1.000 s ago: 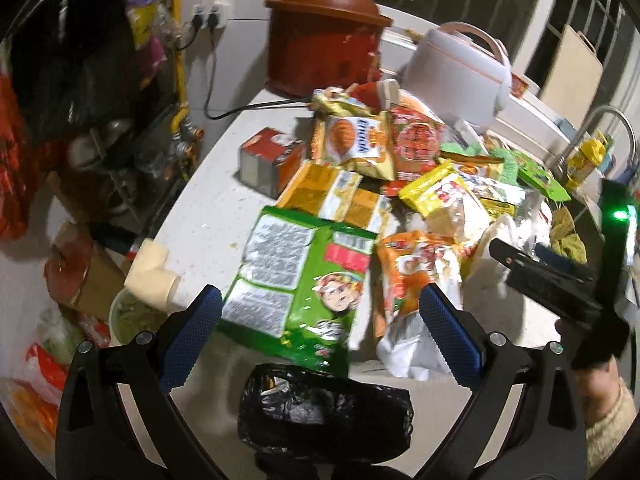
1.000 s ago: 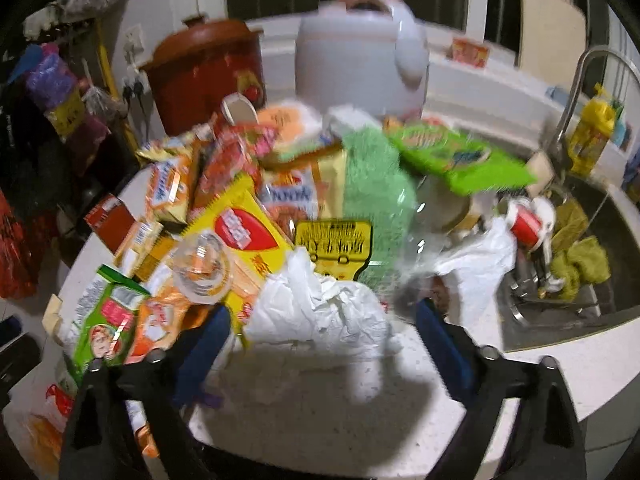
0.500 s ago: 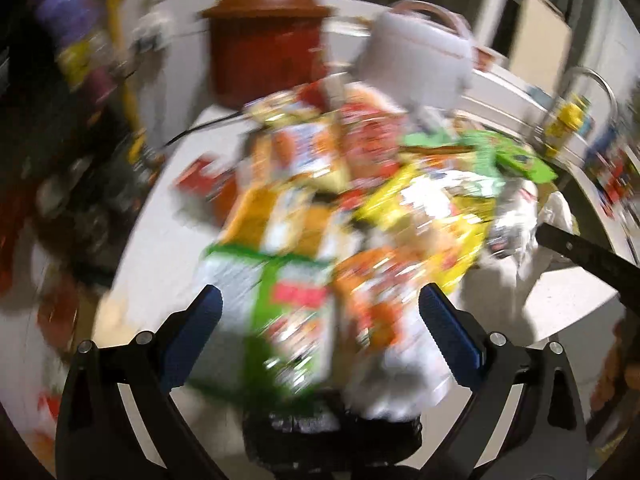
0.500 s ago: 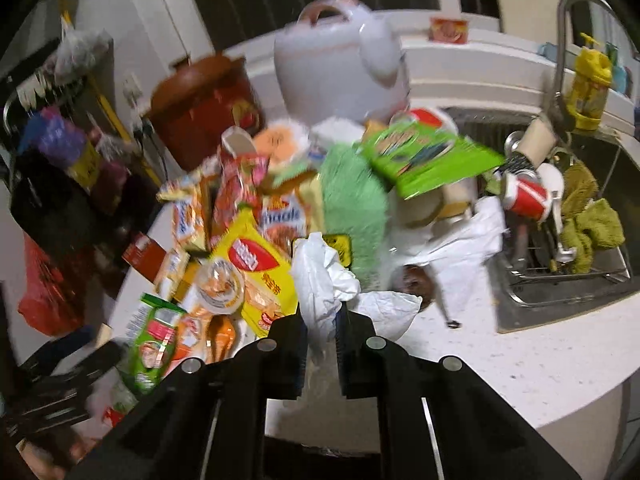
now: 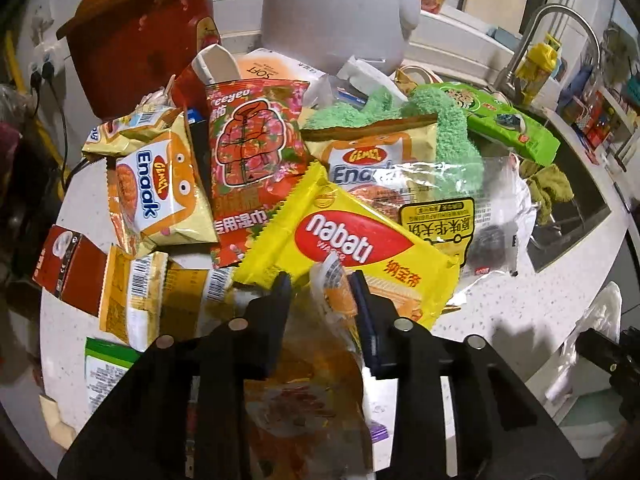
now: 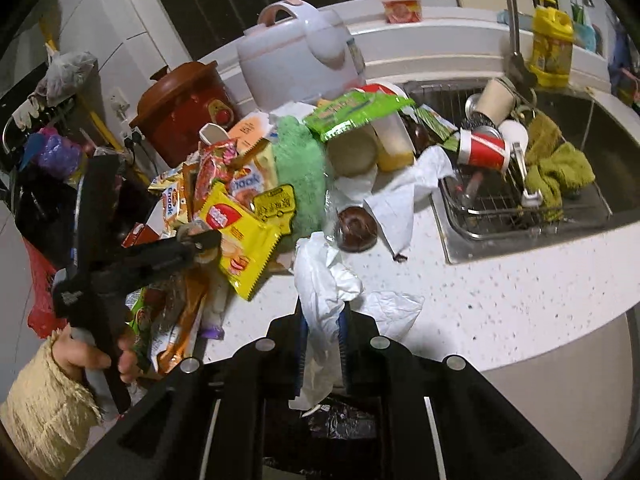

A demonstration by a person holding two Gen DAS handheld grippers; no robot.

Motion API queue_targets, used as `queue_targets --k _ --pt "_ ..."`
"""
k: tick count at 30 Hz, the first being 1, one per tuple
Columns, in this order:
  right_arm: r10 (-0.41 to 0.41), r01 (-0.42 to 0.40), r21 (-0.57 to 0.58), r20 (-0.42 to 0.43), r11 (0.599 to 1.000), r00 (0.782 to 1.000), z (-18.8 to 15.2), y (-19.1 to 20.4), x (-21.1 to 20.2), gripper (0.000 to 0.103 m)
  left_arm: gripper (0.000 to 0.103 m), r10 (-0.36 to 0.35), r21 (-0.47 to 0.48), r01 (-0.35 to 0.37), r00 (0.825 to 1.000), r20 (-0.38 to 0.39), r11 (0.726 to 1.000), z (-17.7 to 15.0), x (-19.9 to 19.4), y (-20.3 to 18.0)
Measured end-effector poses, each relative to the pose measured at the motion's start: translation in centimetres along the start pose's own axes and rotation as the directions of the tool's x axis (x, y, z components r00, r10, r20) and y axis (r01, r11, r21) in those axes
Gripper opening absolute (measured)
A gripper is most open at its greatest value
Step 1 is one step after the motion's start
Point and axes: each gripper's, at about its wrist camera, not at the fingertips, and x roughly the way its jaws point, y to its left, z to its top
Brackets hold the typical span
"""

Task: Collect trash
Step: 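Grasp the white plastic wrap with the right tool while the left tool grasps the orange pouch, then lower both tools into the black trash bag and open them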

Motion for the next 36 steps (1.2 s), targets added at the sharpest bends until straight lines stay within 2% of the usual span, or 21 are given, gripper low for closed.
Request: queue_targets --k 5,9,12,14,17,19,21,22,23,24,26,27,28,29,30,31,32,33,36 --pt "0.029 -0.028 -0.020 0.005 0.999 1.000 0.3 0.7 -0.2 0.015 0.023 -0.062 -0.050 0.065 0.996 0.056 0.997 -0.2 -2.9 1.7" --pt "0.070 -0.070 -0.081 -0.004 0.994 0.998 0.0 2.1 -1.2 0.015 0.020 -0.156 -0.058 0.166 0.976 0.151 0.984 -1.3 -8.2 3.2" --pt "0.125 -0.129 -0.149 -0.038 0.980 0.991 -1.1 3.6 -2.4 0.015 0.013 -0.211 -0.040 0.225 0.954 0.214 0.974 -4.0 -13.2 4.5" --pt "0.161 -0.176 -0.212 -0.085 0.961 0.983 -2.6 4.8 -2.9 0.015 0.013 -0.230 -0.026 0.242 0.948 0.219 0.970 -6.1 -15.0 4.0" --pt "0.158 -0.215 -0.305 -0.202 0.928 0.967 -6.1 6.2 -1.2 0.015 0.013 -0.232 -0.034 0.239 0.962 0.143 0.970 -11.3 -15.5 4.4" --pt "0.142 -0.236 -0.314 -0.293 0.920 0.945 -8.8 6.4 1.5 0.015 0.012 -0.234 -0.075 0.237 0.971 0.048 0.969 -15.2 -13.3 4.6" --pt "0.113 -0.238 -0.312 -0.370 0.920 0.922 -12.0 6.1 5.3 0.015 0.012 -0.249 -0.135 0.240 0.967 -0.054 0.961 -18.9 -9.6 5.1" --pt "0.090 -0.232 -0.300 -0.420 0.925 0.903 -14.0 5.7 8.0 0.015 0.011 -0.246 -0.164 0.227 0.963 -0.111 0.960 -21.2 -6.8 5.3" --pt "0.089 -0.234 -0.272 -0.458 0.933 0.884 -15.6 5.3 10.2 0.014 0.007 -0.246 -0.193 0.214 0.955 -0.162 0.958 -23.3 -3.9 5.6" --pt "0.083 -0.230 -0.260 -0.475 0.938 0.876 -16.7 4.9 11.8 0.014 0.005 -0.245 -0.213 0.203 0.950 -0.196 0.956 -24.6 -1.8 5.8" --pt "0.035 -0.194 -0.262 -0.510 0.945 0.859 -19.6 4.1 16.1 0.014 0.005 -0.244 -0.281 0.158 0.920 -0.305 0.947 -28.6 4.7 6.7" --pt "0.000 -0.170 -0.279 -0.521 0.945 0.853 -21.0 3.8 18.3 0.014 0.005 -0.250 -0.299 0.150 0.910 -0.330 0.942 -29.7 6.5 7.1" --pt "-0.053 -0.131 -0.314 -0.514 0.940 0.856 -22.2 3.6 20.2 0.016 0.005 -0.235 -0.304 0.122 0.899 -0.369 0.945 -31.1 9.2 7.4" --pt "-0.100 -0.098 -0.353 -0.502 0.930 0.859 -23.2 3.5 21.6 0.027 0.006 -0.209 -0.302 0.086 0.891 -0.402 0.949 -32.0 11.3 7.8" --pt "-0.150 -0.061 -0.388 -0.493 0.920 0.857 -23.8 3.3 22.8 0.051 0.014 -0.192 -0.302 0.061 0.884 -0.426 0.951 -32.4 12.6 8.1" --pt "-0.204 -0.016 -0.417 -0.477 0.909 0.855 -24.3 3.2 23.7 0.061 0.022 -0.176 -0.314 0.026 0.872 -0.457 0.949 -33.0 14.1 8.7" --pt "-0.226 0.009 -0.429 -0.459 0.903 0.859 -24.3 3.0 24.0 0.073 0.044 -0.165 -0.332 -0.002 0.865 -0.474 0.943 -33.2 14.8 9.3" --pt "-0.233 0.020 -0.433 -0.444 0.901 0.865 -24.1 2.9 24.0 0.073 0.056 -0.152 -0.340 -0.022 0.866 -0.477 0.940 -33.3 14.9 9.8" --pt "-0.206 0.017 -0.402 -0.430 0.915 0.879 -22.5 2.6 22.6 0.077 0.063 -0.140 -0.380 -0.038 0.892 -0.429 0.924 -32.9 13.0 11.2"
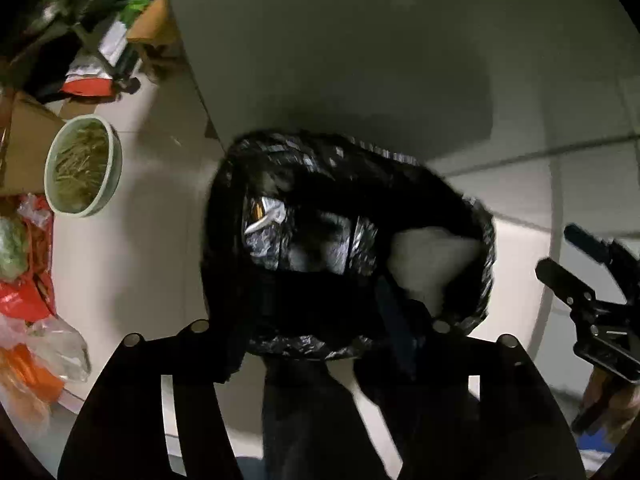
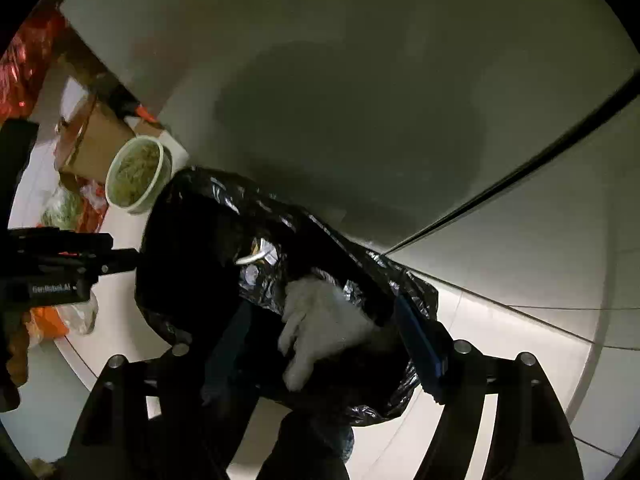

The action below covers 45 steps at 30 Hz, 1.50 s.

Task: Collect trash
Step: 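Lower both tools into the black trash bag and open them, then grasp the orange jelly pouch with the right tool while the left tool grasps the green snack bag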

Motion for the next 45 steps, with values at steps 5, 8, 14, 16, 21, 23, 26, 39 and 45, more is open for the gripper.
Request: queue_targets --k 5,8,14,16,21,23,26,39,45 --pt "0.101 -0.101 -0.009 0.152 0.995 0.983 1.6 -0.3 -9.8 0.082 0.076 -0.025 -0.011 0.027 0.988 0.150 1.000 -1.3 -7.3 0.6" --pt "0.174 -0.169 -0.042 0.290 0.985 0.941 2.9 0.6 -17.0 0.091 0.083 -0.042 0.007 0.041 0.958 0.283 0.999 -1.6 -12.9 -0.3" --pt "0.222 -0.200 -0.099 0.541 0.975 0.812 6.9 2.0 -27.2 0.098 0.089 -0.110 0.013 0.119 0.864 0.491 0.993 -1.0 -21.2 -0.9" --pt "0.188 -0.170 -0.085 0.583 0.982 0.791 8.6 2.3 -27.5 0.098 0.089 -0.109 0.026 0.112 0.837 0.536 0.993 -0.1 -23.0 -1.3" --pt "0.133 -0.131 -0.040 0.503 0.991 0.854 13.5 2.5 -23.8 0.097 0.089 -0.090 0.053 0.073 0.804 0.587 0.996 1.8 -24.9 -1.8" --pt "0.126 -0.131 -0.021 0.467 0.991 0.875 15.0 2.7 -22.0 0.097 0.089 -0.082 0.078 0.044 0.800 0.595 0.996 2.5 -25.1 -2.2" --pt "0.136 -0.143 -0.015 0.411 0.990 0.901 15.7 2.8 -20.4 0.070 0.089 -0.068 0.114 0.000 0.805 0.590 0.993 3.2 -25.7 -3.5" --pt "0.265 -0.338 0.057 0.503 0.940 0.823 14.7 -0.4 -26.0 0.045 0.089 -0.053 0.226 -0.102 0.806 0.590 0.969 8.2 -24.3 -7.5" --pt "0.270 -0.354 0.068 0.517 0.933 0.812 13.8 -1.1 -26.9 0.045 0.096 0.022 0.280 -0.235 0.800 0.599 0.931 9.4 -22.3 -10.0"
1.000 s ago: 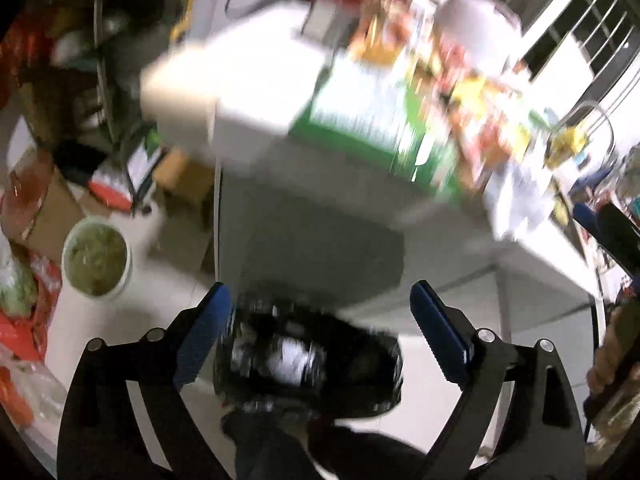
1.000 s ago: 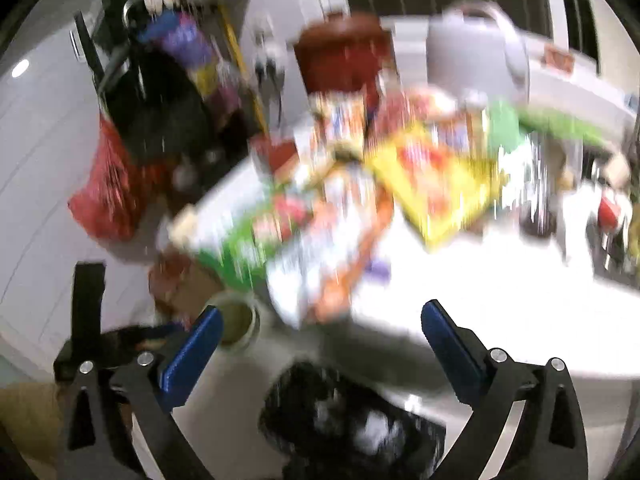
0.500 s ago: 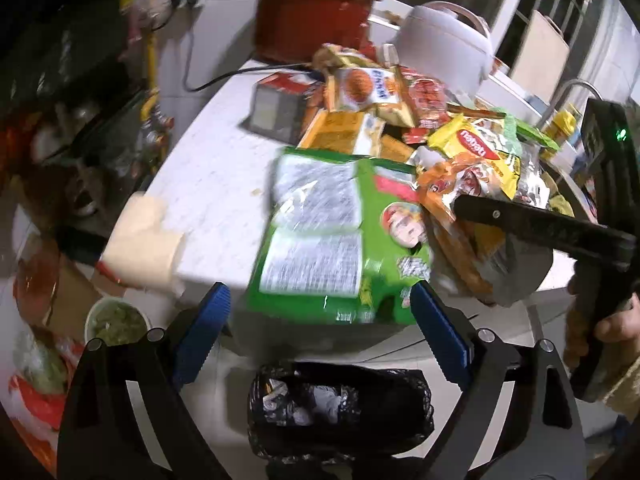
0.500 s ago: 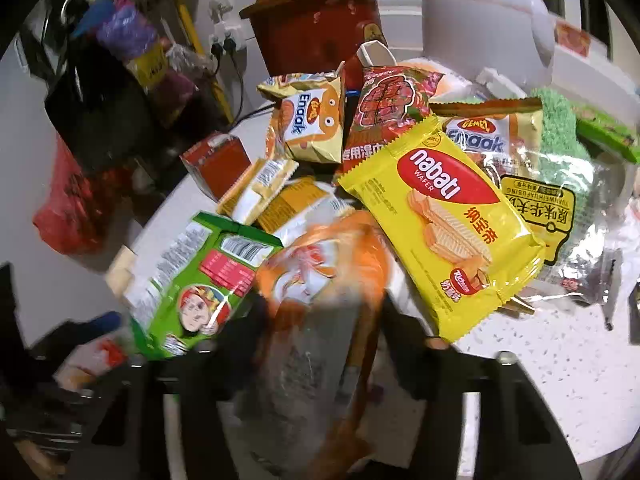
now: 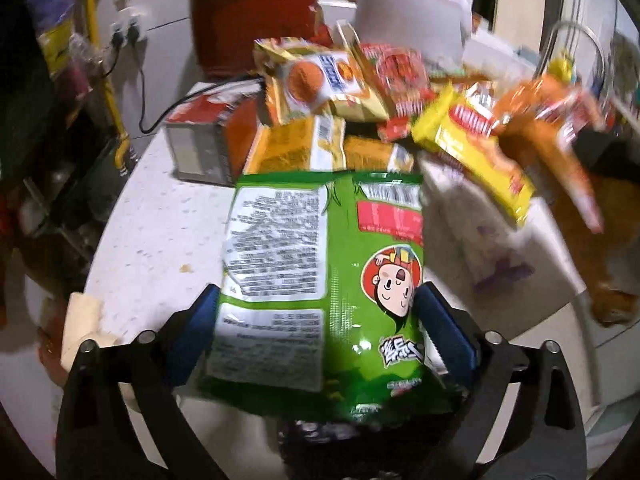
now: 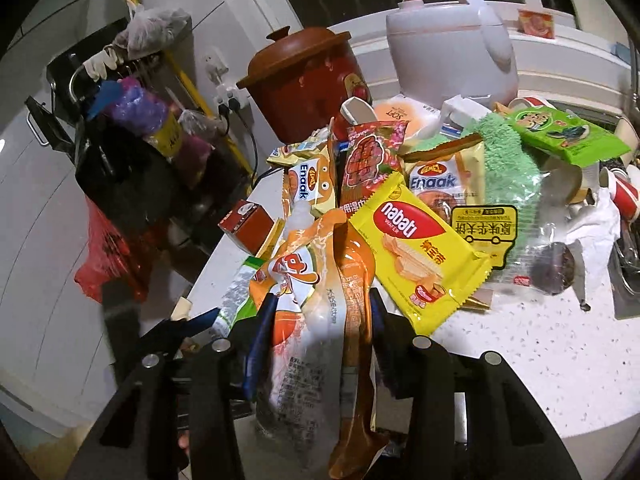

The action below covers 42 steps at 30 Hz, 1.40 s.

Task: Collect trash
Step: 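Grasp the orange jelly pouch with the right tool while the left tool grasps the green snack bag, then carry both held items down into the black trash bag and release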

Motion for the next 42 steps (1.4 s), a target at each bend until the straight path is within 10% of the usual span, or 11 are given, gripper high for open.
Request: queue_targets --k 5,11,25,33,42 --pt "0.005 -0.005 0.020 0.006 1.000 1.000 -0.5 -0.4 -0.5 0.045 0.093 -0.001 0.015 0.001 1.000 0.010 1.000 0.8 0.6 -0.3" --pt "0.012 -0.013 0.043 0.013 0.999 1.000 -0.7 -1.1 -0.7 0.045 0.056 -0.111 -0.047 0.113 0.993 0.029 0.993 0.9 -0.5 1.3" --pt "0.116 -0.122 -0.130 -0.054 0.984 0.992 -2.6 2.4 -3.5 0.045 0.055 -0.244 -0.182 0.265 0.961 0.130 0.947 -1.6 -10.1 4.5" --pt "0.005 -0.102 -0.260 -0.349 0.960 0.937 -11.9 2.1 0.7 0.045 0.054 -0.246 -0.306 0.192 0.957 -0.151 0.933 -12.3 -7.6 4.6" --pt "-0.194 0.098 -0.197 -0.558 0.975 0.807 -24.4 -5.9 13.5 0.046 0.055 -0.237 -0.316 0.091 0.855 -0.461 0.944 -23.6 8.6 0.9"
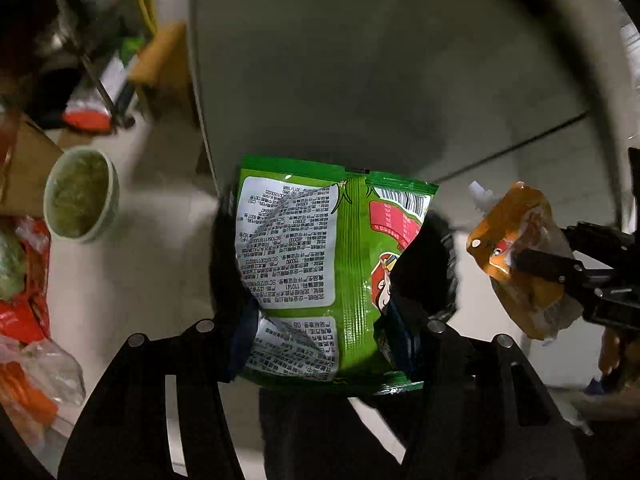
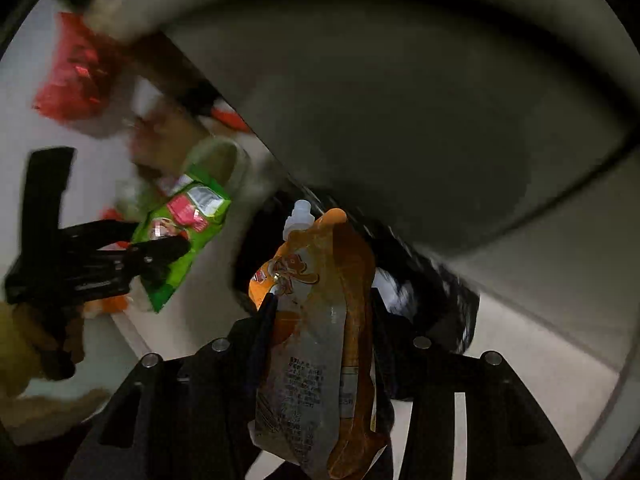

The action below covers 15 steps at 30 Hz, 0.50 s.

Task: Collect trash
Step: 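Carry both held items down into the black trash bag and release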

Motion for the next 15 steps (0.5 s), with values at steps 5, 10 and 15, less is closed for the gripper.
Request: queue_targets --k 5,10,15 --pt "-0.146 0.147 0.017 -0.072 0.989 0.987 0.2 -1.6 5.8 0.072 0.073 0.121 -0.007 -0.124 0.976 -0.182 0.992 1.0 6.8 0.5" --pt "-0.148 0.149 0.030 -0.032 0.988 0.988 0.9 -2.4 3.7 0.078 0.078 0.103 -0.052 -0.113 0.979 -0.174 0.992 1.3 6.0 1.7" --pt "-0.081 0.080 0.007 0.064 0.997 0.995 1.7 -1.0 -2.5 0.078 0.078 0.062 -0.051 -0.067 0.994 -0.089 0.996 2.1 1.6 1.0"
